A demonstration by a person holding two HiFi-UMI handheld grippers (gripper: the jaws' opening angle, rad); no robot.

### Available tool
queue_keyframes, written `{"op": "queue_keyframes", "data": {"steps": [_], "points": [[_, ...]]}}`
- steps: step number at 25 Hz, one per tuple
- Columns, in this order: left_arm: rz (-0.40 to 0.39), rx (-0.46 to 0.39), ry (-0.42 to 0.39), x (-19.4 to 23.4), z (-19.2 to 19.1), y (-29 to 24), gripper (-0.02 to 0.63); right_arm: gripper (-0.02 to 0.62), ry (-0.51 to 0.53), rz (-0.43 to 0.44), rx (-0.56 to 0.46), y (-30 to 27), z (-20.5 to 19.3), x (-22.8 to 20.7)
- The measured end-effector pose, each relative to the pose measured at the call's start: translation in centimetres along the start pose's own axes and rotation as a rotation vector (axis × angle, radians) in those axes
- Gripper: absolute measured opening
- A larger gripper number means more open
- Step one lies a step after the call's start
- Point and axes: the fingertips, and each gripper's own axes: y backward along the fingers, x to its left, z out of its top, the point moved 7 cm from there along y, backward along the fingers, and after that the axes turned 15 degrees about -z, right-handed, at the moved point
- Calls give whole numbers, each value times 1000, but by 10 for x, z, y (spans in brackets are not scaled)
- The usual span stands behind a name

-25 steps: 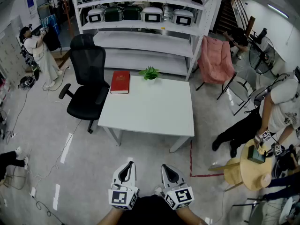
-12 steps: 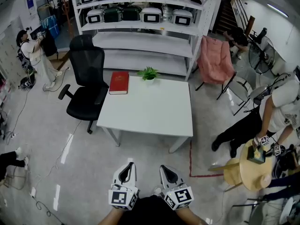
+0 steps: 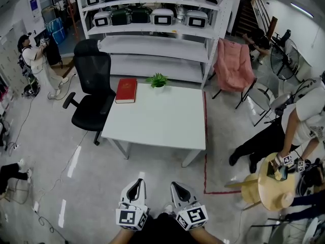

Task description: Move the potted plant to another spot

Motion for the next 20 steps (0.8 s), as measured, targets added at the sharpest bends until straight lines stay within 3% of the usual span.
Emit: {"op": "queue_keyframes", "data": {"steps": [11,20], "points": [[40,30,-3,-13,-9,-22,23,11,-20,27,-10,-13,-2,-33],[5,24,24,41,-7,-85,23,11,-7,3,2,-82,6,-42]]}}
